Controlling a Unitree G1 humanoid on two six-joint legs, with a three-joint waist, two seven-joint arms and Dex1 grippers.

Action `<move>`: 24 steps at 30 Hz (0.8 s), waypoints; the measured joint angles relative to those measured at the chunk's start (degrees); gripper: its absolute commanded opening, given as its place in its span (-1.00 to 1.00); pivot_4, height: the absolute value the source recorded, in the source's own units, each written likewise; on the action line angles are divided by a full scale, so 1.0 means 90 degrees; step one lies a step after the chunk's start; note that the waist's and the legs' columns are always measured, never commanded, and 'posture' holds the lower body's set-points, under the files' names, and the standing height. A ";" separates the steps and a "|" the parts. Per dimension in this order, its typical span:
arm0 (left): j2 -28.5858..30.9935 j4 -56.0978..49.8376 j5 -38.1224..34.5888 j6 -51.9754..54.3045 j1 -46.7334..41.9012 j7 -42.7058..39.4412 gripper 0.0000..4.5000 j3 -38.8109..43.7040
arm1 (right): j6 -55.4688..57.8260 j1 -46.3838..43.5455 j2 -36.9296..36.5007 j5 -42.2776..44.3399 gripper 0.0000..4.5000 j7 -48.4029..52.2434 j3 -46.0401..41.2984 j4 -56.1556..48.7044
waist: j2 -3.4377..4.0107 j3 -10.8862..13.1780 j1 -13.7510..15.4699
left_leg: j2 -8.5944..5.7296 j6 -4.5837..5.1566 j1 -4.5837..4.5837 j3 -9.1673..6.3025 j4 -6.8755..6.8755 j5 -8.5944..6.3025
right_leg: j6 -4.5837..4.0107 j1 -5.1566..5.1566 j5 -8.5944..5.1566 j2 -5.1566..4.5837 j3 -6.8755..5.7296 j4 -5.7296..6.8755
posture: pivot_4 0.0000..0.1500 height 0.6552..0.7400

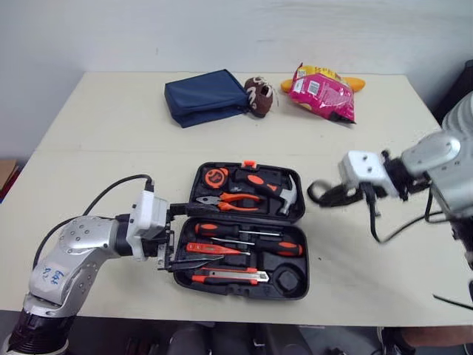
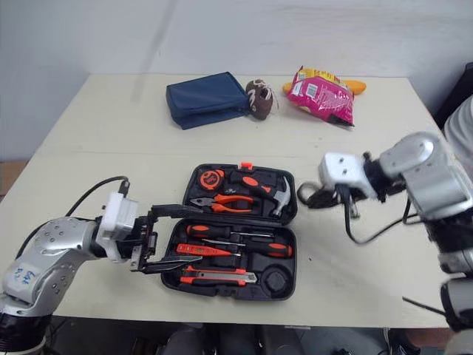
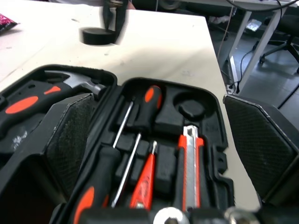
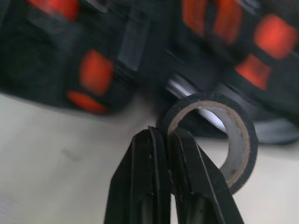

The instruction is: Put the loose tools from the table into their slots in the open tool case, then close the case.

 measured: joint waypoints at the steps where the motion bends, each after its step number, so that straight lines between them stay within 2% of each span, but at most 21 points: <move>1: 0.0184 0.0003 0.0101 -0.0083 0.0120 -0.0186 1.00 0.0022 | 0.0405 0.0384 -0.0120 0.0485 -0.99 0.0010 0.0070 -0.0898 | 0.0000 0.0000 -0.0013 | 0.0000 0.0002 -0.0001 0.0000 -0.0002 -0.0007 | 0.0003 0.0000 -0.0002 -0.0001 0.0000 -0.0004 | 1.00 1.00; 2: 0.0223 0.0014 0.0192 -0.0169 0.0203 -0.0285 1.00 0.0040 | 0.0696 0.0671 -0.0222 0.0779 -0.99 0.0014 0.0114 -0.1562 | 0.0000 0.0000 -0.0012 | -0.0002 0.0007 -0.0006 0.0000 0.0000 -0.0011 | 0.0005 0.0000 -0.0001 -0.0005 0.0000 -0.0009 | 1.00 1.00; 5: 0.0223 0.0003 0.0224 -0.0226 0.0308 -0.0349 1.00 0.0041 | 0.1033 0.1213 -0.0316 0.1036 -0.99 -0.0017 0.0088 -0.2486 | -0.0014 0.0000 0.0009 | -0.0002 0.0019 -0.0012 -0.0008 0.0003 -0.0018 | 0.0014 0.0007 0.0005 -0.0009 -0.0007 -0.0029 | 1.00 1.00; 9: 0.0157 -0.0067 0.0223 -0.0219 0.0316 -0.0323 1.00 -0.0024 | 0.1154 0.1715 -0.0298 0.0724 -0.99 -0.0101 0.0478 -0.3099 | -0.0021 0.0002 0.0034 | -0.0006 0.0027 -0.0017 -0.0010 0.0008 -0.0022 | 0.0015 0.0008 0.0006 -0.0014 -0.0008 -0.0033 | 1.00 1.00; 14: 0.0069 -0.0232 0.0243 -0.0223 0.0387 -0.0241 1.00 -0.0175 | 0.1112 0.1744 -0.0266 0.0052 -0.99 -0.0292 0.0657 -0.3111 | -0.0026 0.0000 0.0005 | -0.0005 0.0027 -0.0016 -0.0010 0.0008 -0.0023 | 0.0015 0.0008 0.0005 -0.0012 -0.0009 -0.0032 | 1.00 1.00; 24: 0.0062 -0.0285 0.0250 -0.0210 0.0533 -0.0067 1.00 -0.0177 | 0.1224 0.1377 0.0075 -0.0326 -0.99 -0.0310 0.0729 -0.2689 | -0.0033 0.0003 0.0023 | -0.0005 0.0028 -0.0017 -0.0013 0.0007 -0.0022 | 0.0011 0.0007 0.0005 -0.0013 -0.0010 -0.0033 | 1.00 1.00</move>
